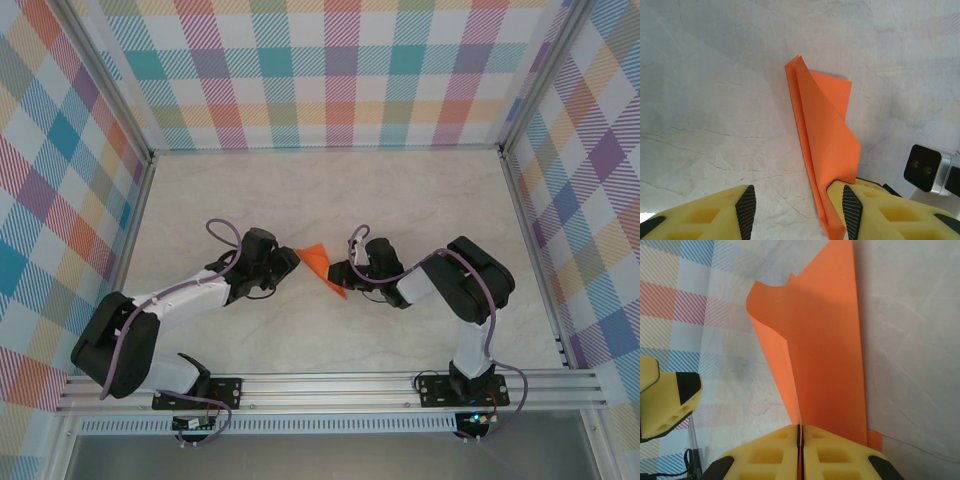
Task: Fold a paper plane with a square sheet of paper (pick it up from the middle)
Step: Fold the wing for the fifth time at the center of the table.
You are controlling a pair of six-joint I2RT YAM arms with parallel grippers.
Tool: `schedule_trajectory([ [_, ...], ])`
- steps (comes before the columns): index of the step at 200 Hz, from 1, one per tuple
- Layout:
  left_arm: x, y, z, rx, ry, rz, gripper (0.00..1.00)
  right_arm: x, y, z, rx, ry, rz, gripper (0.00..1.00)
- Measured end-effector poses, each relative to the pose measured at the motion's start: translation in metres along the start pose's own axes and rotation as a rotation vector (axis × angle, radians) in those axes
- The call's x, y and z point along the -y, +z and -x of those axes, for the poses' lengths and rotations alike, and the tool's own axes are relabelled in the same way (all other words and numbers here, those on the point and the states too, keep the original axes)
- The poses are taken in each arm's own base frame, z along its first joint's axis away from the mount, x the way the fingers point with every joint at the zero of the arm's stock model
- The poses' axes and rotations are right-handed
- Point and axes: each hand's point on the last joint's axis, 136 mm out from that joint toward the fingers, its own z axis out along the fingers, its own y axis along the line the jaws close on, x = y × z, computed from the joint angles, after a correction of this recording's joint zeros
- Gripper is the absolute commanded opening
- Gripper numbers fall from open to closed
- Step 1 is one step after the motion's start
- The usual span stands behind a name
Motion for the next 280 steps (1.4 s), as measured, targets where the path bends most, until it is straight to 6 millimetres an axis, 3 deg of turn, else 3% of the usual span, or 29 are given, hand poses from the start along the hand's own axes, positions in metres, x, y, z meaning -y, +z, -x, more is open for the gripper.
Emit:
schedule_trajectory([
  [73,-0.002,0.019,-0.011,-0.05,0.055,0.006,0.41,0.008,-0.004,0.006,0.023,0.104,-0.013,0.05],
  [144,0.024,0.037,-0.015,-0.082,0.125,-0.046,0.31,0.012,-0.004,0.006,0.018,0.134,-0.03,0.05],
  [213,0.036,0.063,-0.025,-0.146,0.175,-0.073,0.19,0.013,-0.003,0.006,0.003,0.147,-0.039,0.05],
  [280,0.03,0.074,-0.028,-0.162,0.189,-0.046,0.18,0.013,-0.002,0.006,-0.006,0.153,-0.042,0.05],
])
